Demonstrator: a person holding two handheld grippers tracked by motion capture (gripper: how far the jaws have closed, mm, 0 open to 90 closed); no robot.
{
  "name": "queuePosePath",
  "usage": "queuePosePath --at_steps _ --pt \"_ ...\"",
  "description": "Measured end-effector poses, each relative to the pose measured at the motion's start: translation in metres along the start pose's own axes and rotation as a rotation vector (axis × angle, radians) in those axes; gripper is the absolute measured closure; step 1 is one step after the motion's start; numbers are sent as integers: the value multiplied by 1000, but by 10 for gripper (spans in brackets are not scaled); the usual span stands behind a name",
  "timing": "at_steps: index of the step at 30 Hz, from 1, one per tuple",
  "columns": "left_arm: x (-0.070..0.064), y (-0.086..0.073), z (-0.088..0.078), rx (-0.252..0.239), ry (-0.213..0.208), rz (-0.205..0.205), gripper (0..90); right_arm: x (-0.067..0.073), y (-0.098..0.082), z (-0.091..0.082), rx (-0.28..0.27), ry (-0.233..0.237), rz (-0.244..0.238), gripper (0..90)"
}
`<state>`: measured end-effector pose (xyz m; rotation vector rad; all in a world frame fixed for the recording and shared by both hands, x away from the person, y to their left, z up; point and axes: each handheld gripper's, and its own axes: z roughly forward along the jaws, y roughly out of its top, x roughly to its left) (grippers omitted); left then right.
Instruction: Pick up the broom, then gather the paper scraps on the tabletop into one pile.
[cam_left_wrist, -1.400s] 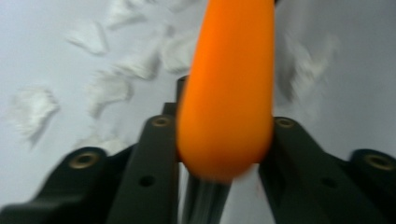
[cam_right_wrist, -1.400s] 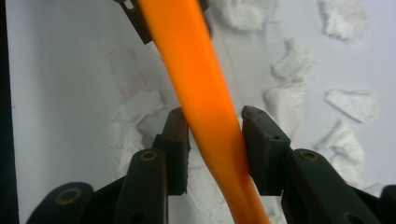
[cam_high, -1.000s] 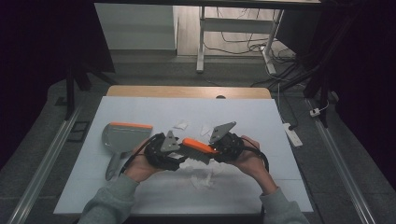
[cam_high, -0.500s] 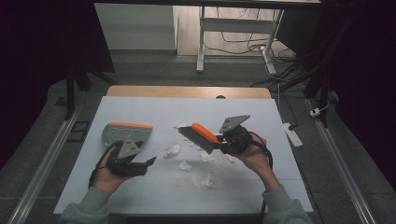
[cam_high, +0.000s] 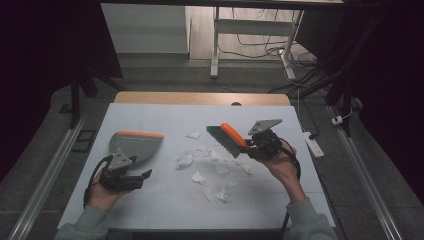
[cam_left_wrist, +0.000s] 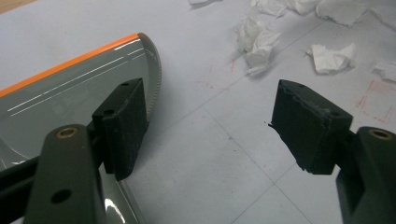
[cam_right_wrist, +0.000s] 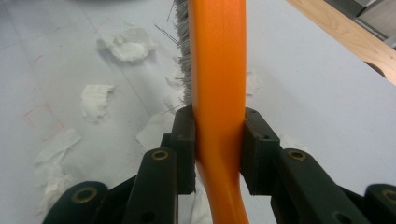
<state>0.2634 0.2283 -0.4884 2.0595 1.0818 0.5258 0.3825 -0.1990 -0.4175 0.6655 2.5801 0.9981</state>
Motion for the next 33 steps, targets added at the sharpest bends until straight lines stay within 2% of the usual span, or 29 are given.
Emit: queuePosePath --at_steps 11,16,24,29,33 --pt "1 -3 0 2 5 5 271 -6 -3 -3 -2 -39 17 700" --pt "2 -1 4 7 -8 24 264 -20 1 0 12 -60 45 700" --pt "5 -7 4 -2 -32 23 261 -56 21 22 124 -112 87 701" --pt "8 -12 2 -7 -32 19 263 -74 25 41 194 -143 113 701" --pt "9 -13 1 -15 -29 17 265 -85 24 56 275 -166 118 701"
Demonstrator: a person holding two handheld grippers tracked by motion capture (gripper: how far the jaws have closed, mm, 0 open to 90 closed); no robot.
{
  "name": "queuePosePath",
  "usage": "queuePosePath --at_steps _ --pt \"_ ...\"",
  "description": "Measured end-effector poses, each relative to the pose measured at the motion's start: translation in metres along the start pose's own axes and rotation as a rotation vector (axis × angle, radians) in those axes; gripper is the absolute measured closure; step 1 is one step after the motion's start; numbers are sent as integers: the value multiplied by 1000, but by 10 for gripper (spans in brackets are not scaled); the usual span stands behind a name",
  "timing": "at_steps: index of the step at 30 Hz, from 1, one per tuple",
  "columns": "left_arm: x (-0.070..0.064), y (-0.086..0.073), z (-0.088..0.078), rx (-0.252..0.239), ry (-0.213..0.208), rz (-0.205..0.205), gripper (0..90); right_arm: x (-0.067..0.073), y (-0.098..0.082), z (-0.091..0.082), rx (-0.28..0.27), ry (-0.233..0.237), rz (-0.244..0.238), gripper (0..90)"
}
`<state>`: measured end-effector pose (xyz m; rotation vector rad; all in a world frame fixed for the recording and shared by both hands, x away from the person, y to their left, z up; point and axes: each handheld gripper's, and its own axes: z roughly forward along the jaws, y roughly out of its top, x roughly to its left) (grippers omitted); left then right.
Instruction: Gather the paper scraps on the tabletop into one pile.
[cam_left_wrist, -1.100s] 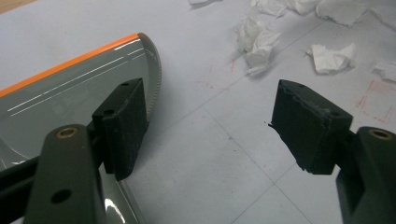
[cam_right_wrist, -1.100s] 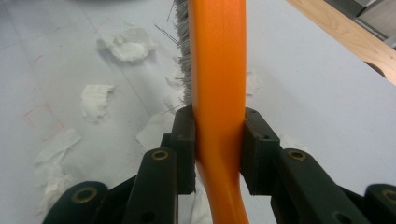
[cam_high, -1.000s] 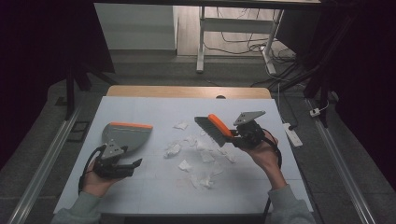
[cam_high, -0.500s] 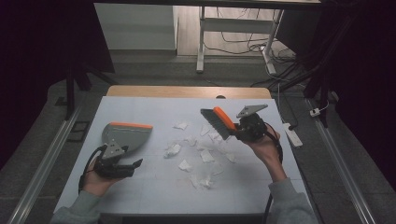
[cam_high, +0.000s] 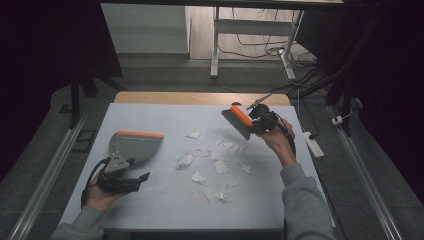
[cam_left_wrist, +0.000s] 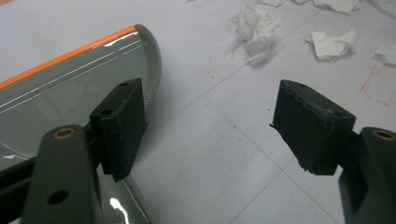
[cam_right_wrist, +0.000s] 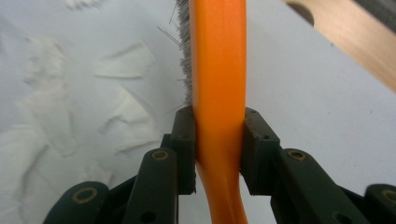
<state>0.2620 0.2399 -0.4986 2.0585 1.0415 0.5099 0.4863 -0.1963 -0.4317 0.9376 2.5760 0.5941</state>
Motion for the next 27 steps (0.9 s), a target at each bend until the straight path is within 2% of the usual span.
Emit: queuePosePath --at_steps 5,11,15,16,21,24,27 --pt "1 -1 1 4 0 -2 266 -8 -1 9 60 -33 7 701" --pt "1 -1 1 7 0 4 268 -20 -11 7 88 -93 46 702" --pt "0 0 2 7 -9 4 269 -19 -13 13 140 -120 18 702" --pt "0 0 2 6 -7 5 270 -17 -11 14 133 -102 30 702" --pt "1 -1 1 2 -6 -2 272 5 0 21 153 -53 -52 704" --pt "1 -2 1 3 -7 -2 273 21 5 23 161 -42 -116 706" --pt "1 -2 2 5 -8 0 273 36 5 22 156 -25 -154 707"
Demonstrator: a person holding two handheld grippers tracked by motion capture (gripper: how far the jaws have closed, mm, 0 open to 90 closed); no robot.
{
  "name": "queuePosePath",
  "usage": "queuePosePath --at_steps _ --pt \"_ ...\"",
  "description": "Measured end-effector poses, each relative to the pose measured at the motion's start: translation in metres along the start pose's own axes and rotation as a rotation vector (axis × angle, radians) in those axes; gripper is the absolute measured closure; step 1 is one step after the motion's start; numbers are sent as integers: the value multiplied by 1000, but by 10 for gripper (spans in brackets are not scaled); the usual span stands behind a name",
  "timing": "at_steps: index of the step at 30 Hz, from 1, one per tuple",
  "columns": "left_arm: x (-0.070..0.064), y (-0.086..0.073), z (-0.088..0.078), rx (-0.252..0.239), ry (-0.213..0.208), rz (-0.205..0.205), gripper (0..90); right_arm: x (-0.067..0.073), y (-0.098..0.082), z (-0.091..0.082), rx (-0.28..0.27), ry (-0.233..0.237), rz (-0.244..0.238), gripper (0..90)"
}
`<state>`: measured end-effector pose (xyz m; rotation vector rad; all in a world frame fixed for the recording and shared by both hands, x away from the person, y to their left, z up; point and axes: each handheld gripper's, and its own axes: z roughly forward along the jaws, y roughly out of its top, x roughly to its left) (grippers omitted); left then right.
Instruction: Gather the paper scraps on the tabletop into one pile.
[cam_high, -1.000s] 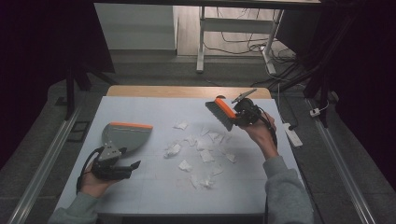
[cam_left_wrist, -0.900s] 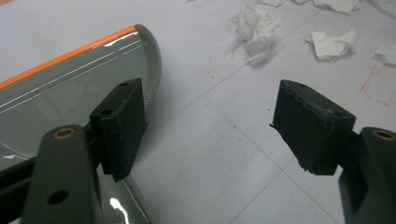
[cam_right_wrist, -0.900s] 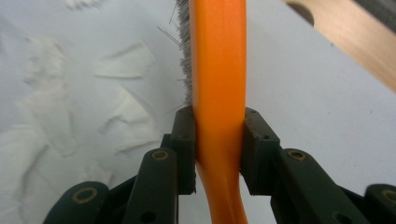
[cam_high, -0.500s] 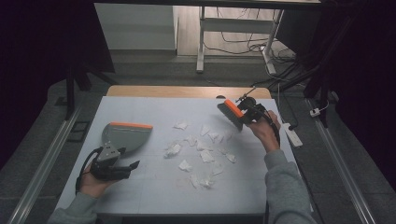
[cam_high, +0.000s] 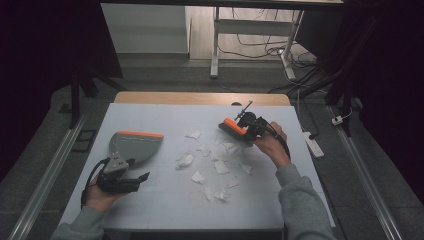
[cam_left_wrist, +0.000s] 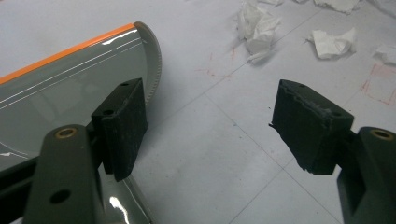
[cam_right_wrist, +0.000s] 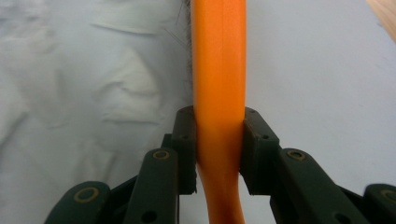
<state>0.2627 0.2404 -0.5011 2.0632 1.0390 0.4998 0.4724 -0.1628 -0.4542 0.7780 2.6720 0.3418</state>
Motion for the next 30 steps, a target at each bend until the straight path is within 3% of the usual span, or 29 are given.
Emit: queuePosePath --at_steps 5,7,10,12,17,21,24,26,30 --pt "-1 0 1 4 0 1 273 22 0 -10 -59 104 -43 706" --pt "-1 0 1 4 0 0 273 23 -2 -16 -105 139 -28 706" --pt "-1 0 1 5 0 0 273 12 -4 -28 -198 137 31 705" --pt "-1 0 2 7 -1 1 273 4 -3 -33 -223 110 52 705" --pt "0 0 2 8 -1 1 273 -10 10 -24 -187 49 69 705" --pt "0 -1 2 7 -2 0 273 -16 26 -2 -99 1 46 705" --pt "1 -2 2 5 -5 -2 273 -16 34 12 -49 -3 19 705" --pt "2 -2 1 1 -7 -5 274 -13 39 14 -61 21 12 705" --pt "2 -2 1 0 -7 -4 274 2 48 16 -41 36 -61 706"
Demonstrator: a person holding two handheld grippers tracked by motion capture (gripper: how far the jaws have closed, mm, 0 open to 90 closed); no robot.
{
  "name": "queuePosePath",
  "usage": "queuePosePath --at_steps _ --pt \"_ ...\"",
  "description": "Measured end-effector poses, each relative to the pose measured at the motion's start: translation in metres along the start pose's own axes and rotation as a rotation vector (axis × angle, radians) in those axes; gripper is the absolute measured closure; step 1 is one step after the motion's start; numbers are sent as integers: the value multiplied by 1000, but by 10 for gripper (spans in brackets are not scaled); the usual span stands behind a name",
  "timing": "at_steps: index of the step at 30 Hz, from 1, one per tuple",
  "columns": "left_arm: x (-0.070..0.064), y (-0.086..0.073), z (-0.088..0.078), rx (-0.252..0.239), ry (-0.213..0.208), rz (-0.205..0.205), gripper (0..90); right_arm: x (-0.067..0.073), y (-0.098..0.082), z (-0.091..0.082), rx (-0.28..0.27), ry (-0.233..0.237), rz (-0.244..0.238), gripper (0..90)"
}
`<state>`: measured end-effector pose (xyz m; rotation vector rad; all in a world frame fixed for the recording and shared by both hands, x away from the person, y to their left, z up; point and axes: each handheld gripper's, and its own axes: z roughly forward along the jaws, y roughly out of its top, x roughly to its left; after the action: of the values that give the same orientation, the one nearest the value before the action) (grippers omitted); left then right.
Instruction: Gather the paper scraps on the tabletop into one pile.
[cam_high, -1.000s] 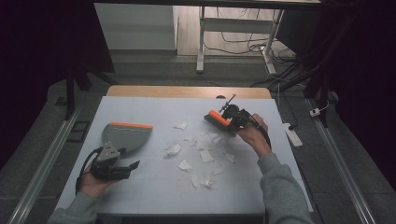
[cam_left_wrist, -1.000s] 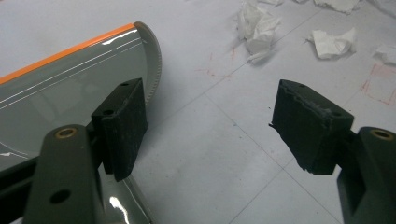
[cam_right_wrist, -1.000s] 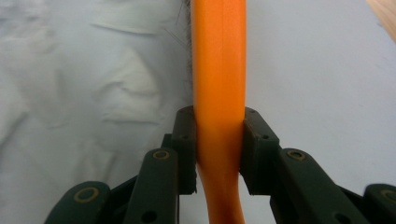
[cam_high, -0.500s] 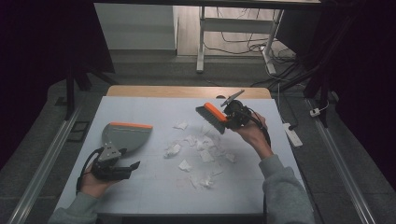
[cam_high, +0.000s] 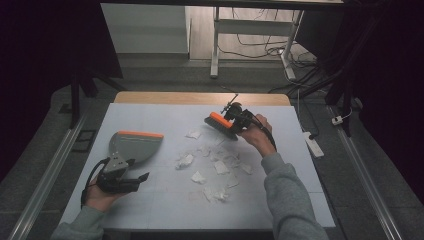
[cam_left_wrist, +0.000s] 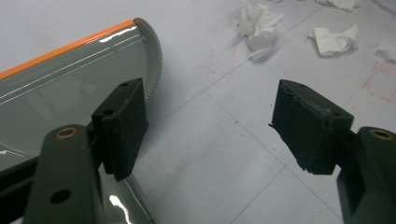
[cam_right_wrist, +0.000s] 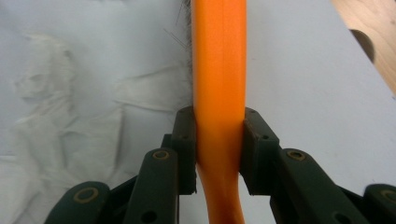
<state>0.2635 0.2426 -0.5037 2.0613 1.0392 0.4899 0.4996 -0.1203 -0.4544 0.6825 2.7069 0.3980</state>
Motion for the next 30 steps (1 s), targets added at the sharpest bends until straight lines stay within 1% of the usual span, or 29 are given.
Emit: queuePosePath --at_steps 4,6,9,11,12,13,16,18,20,21,23,25,27,29,30 --pt "-1 0 -2 -4 4 0 274 17 3 -2 26 3 -80 708" --pt "0 -1 -2 -3 4 1 274 26 0 -5 19 24 -102 709" --pt "0 -1 -1 -1 2 0 274 41 -6 -12 25 60 -145 709" --pt "-1 0 -1 1 1 3 274 45 -9 -18 7 94 -150 708" --pt "-1 0 -1 2 2 5 274 45 -9 -21 -17 116 -150 708" --pt "-1 0 -1 2 2 5 274 45 -10 -26 -36 121 -132 708" --pt "-2 0 -1 3 3 5 274 36 -6 -34 -101 92 -93 707" --pt "-1 0 0 4 3 5 274 29 -1 -36 -127 72 -74 707" --pt "-1 0 0 4 3 4 274 23 6 -33 -142 56 -50 706" --pt "-1 0 0 4 3 2 274 21 10 -30 -140 36 -49 707" --pt "-1 0 0 4 3 5 274 15 20 -22 -135 17 -43 707" --pt "-1 0 -1 2 2 2 274 10 29 -12 -118 -1 -37 707" --pt "-1 0 -1 0 0 1 274 7 38 -1 -92 -9 -44 707" --pt "0 -1 -1 -1 -4 -4 274 4 46 9 -72 -32 -69 707" --pt "0 -1 -1 -2 -6 -4 274 4 49 13 -63 -32 -74 707"
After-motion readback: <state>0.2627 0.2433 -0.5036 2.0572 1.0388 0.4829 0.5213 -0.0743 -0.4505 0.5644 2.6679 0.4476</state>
